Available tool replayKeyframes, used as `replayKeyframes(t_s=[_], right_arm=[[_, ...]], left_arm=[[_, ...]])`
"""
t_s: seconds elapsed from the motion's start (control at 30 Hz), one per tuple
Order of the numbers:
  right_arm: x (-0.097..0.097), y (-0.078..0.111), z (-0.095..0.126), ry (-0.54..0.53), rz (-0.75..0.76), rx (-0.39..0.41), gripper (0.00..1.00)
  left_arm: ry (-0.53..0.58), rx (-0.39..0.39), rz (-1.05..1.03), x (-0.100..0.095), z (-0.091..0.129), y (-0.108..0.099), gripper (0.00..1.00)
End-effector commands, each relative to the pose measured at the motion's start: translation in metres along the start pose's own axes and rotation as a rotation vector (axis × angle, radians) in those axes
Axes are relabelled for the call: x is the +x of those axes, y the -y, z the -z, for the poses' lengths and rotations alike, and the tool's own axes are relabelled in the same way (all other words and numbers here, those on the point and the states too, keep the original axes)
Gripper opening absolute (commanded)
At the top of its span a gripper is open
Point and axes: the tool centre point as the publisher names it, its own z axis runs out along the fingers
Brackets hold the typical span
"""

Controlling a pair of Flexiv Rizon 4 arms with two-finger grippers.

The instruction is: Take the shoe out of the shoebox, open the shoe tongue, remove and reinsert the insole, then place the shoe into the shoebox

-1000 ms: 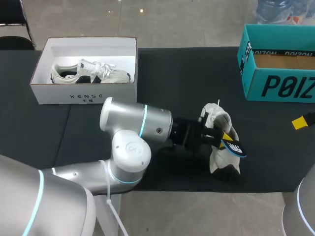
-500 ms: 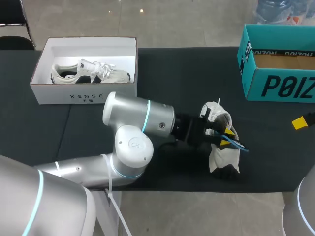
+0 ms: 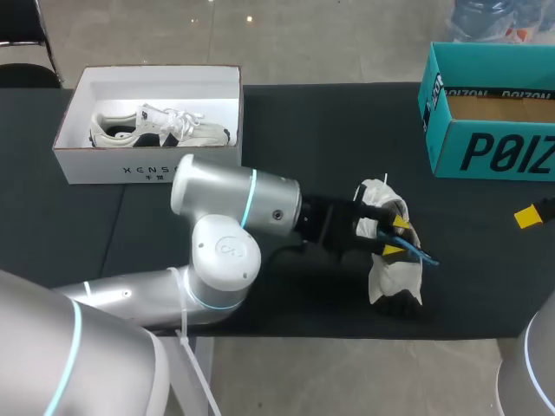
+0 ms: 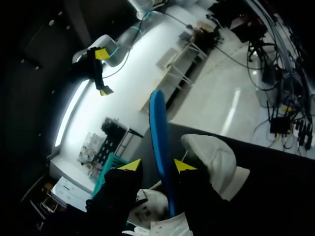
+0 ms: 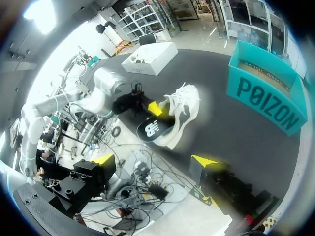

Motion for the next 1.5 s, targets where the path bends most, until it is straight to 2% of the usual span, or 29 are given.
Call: replayKeyframes(t_s=[0.03,0.2,0.3,0.37,0.77,1.13,1.33,1.5], right_arm=[[0.0,0.001,0.0,0.002,-0.001,0.001,1.0],[0.0,0.001,0.0,0.002,-0.001,0.001,1.0],[0.0,0.001,0.0,0.002,-0.001,0.001,1.0],[0.0,0.001,0.0,0.002,-0.001,0.001,1.0],[0.0,0.001,0.0,0.002,-0.001,0.001,1.0],[0.0,0.001,0.0,0.002,-0.001,0.001,1.0],[0.0,0.001,0.0,0.002,-0.001,0.001,1.0],[0.0,0.001,0.0,0.002,-0.001,0.001,1.0]], left_arm=[[-0.005,0.012,0.003,0.004,0.006,0.008,0.35],[-0.022,0.035,0.01,0.013,0.0,0.014,0.28],[-0.028,0.04,0.014,0.018,-0.004,0.015,0.18],[-0.028,0.04,0.017,0.019,-0.005,0.014,0.0],[-0.044,0.013,-0.02,0.019,-0.006,0.007,0.0],[-0.08,-0.042,-0.067,0.015,-0.006,-0.016,0.0],[-0.093,-0.081,-0.043,0.021,-0.009,-0.027,0.0],[-0.1,-0.078,-0.024,0.024,-0.011,-0.026,0.0]])
